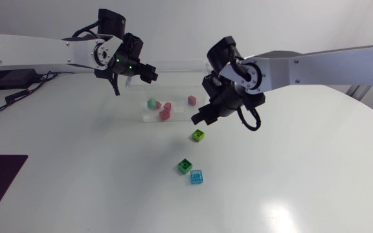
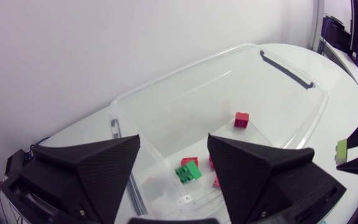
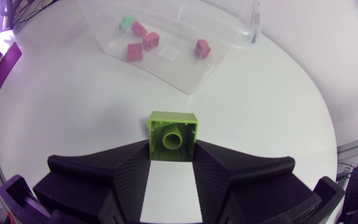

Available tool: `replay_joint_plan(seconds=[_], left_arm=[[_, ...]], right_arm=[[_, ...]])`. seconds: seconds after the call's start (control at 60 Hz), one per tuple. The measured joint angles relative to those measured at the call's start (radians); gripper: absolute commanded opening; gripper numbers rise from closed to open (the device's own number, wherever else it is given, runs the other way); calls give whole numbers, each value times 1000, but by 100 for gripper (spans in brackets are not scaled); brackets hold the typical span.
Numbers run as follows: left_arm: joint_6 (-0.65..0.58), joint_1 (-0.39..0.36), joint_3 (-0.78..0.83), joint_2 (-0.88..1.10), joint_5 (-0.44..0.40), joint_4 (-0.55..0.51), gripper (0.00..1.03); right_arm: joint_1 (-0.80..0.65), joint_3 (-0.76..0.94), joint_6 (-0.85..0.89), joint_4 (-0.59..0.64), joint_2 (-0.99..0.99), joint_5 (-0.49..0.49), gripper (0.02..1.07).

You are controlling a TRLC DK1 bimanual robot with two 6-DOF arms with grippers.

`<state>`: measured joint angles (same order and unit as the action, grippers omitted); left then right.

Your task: Place the duplo bricks in the container

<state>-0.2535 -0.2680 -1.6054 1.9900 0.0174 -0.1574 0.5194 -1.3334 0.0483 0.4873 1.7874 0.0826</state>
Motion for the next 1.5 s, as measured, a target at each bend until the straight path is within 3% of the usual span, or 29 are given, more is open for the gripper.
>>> replay_joint_plan(seconds=[0.217,0.367,0.533,0.75,1.183,1.5], left_arm=[[0,-1,64,-74,0,-15,99],[0,-18,149,-205,7,-88,99],[-12,-66,226,-303,8,-181,98],[-39,-136,403,-354,7,-219,98],[-42,-217,612,-415,7,-218,98],[-41,-259,681,-425,7,-191,98]], right_arm=[[-32,-103,0,2,-3,1,40],[-51,-162,0,-6,-1,1,40],[-57,-180,0,-80,8,0,40],[-57,-192,1,-157,48,0,40],[-46,-314,4,-177,132,1,40],[-36,-413,4,-146,204,1,40]])
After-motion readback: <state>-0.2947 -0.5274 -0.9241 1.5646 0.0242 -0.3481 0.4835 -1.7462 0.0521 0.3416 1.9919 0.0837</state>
